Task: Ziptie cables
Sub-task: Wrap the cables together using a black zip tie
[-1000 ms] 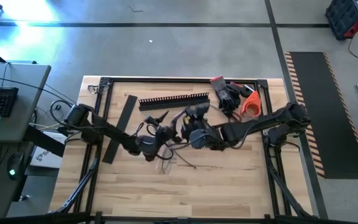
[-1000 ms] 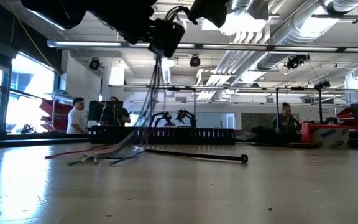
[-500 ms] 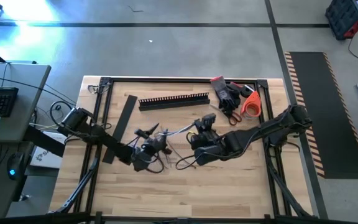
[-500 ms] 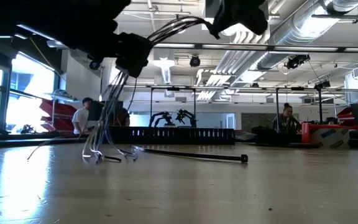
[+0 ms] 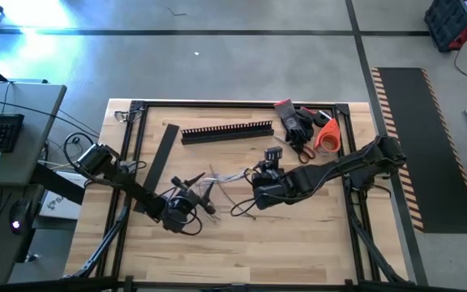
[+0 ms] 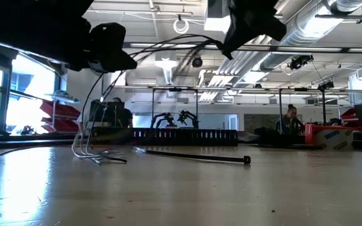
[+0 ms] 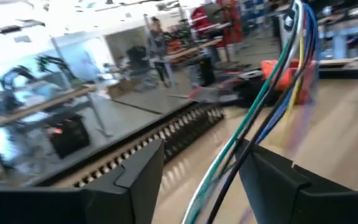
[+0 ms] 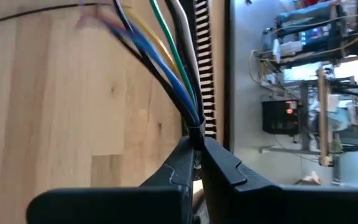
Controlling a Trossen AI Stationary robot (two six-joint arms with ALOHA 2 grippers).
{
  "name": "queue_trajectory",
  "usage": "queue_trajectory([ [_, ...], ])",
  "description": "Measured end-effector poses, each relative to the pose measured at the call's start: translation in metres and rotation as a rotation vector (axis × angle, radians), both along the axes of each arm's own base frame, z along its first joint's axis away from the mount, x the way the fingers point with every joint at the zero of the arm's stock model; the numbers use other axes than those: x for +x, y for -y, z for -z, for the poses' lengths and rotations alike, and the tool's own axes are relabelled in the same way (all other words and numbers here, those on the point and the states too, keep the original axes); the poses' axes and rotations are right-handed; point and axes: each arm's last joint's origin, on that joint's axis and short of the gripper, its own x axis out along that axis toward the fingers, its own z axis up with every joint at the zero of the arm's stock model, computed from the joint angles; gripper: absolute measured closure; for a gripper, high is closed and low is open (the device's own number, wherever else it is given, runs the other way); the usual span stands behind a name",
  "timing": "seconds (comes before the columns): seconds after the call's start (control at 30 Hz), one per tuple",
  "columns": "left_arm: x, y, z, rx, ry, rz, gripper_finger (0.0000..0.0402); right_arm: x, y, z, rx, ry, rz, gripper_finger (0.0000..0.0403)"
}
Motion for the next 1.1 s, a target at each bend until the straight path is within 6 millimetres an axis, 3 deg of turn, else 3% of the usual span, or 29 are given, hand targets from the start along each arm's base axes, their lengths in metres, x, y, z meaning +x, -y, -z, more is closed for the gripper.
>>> queue_trajectory([
  [0.17, 0.002, -0.006, 0.013, -0.077, -0.024, 0.116, 0.0235, 0.001, 0.000, 0.000, 0.016, 0.003, -0.005, 0.0403],
  [0.33, 0.004, -0.009, 0.013, -0.079, -0.096, 0.190, 0.0224, 0.005, 0.002, -0.001, 0.005, 0.013, -0.030, 0.0403],
  [0.57, 0.010, -0.006, -0.033, -0.087, -0.086, 0.372, 0.0163, 0.018, 0.010, -0.006, -0.003, 0.081, -0.053, 0.0403],
  [0.73, 0.025, -0.006, -0.066, -0.018, -0.085, 0.415, 0.0148, 0.023, 0.022, -0.008, 0.002, 0.116, -0.020, 0.0403],
  [0.9, 0.059, -0.020, -0.069, 0.008, -0.100, 0.317, 0.0147, 0.028, 0.026, -0.011, -0.003, 0.164, -0.012, 0.0403],
  [1.1, 0.085, -0.038, -0.069, 0.024, -0.075, 0.001, 0.0147, 0.030, 0.017, -0.013, -0.008, 0.187, -0.050, 0.0403],
])
